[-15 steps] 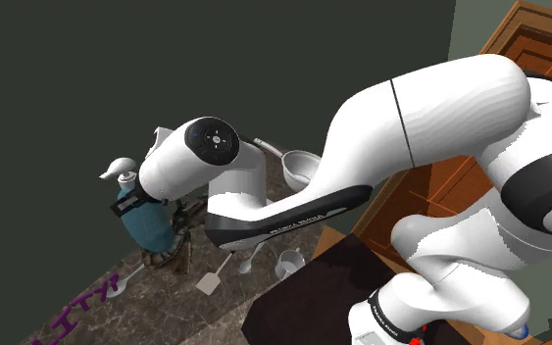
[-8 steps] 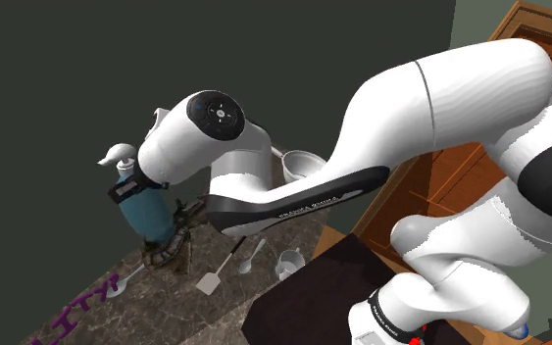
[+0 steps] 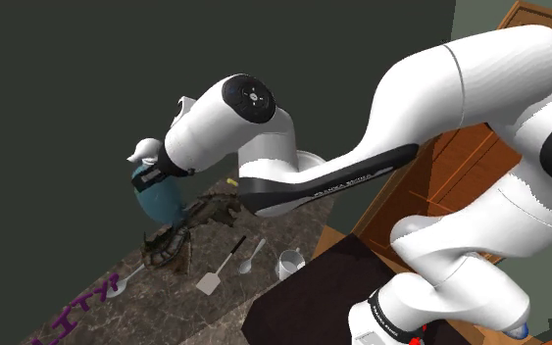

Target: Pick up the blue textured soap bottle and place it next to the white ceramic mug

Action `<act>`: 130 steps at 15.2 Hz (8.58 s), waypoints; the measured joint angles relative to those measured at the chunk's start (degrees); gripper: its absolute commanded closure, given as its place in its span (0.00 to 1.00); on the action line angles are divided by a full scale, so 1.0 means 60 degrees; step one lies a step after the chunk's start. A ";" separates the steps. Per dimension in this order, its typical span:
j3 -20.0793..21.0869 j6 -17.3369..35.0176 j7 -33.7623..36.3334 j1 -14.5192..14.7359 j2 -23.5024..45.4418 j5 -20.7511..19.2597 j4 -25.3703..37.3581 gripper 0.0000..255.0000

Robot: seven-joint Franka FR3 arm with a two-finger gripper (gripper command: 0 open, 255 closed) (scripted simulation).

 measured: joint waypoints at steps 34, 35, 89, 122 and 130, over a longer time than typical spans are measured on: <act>-0.0674 -0.3765 -0.6239 -0.8238 1.2097 -0.4489 -0.6019 1.00; -0.0808 -0.3907 -0.6640 -0.8429 1.2298 -0.4427 -0.5963 1.00; -0.9180 -0.2184 -1.0098 -0.9418 1.3501 -1.0337 -0.4896 1.00; -1.1740 -0.1514 -0.9915 -0.8561 1.4539 -1.2941 -0.3553 0.00; -1.1154 -0.1271 -1.0699 -0.9586 1.3505 -1.1691 -0.4484 0.00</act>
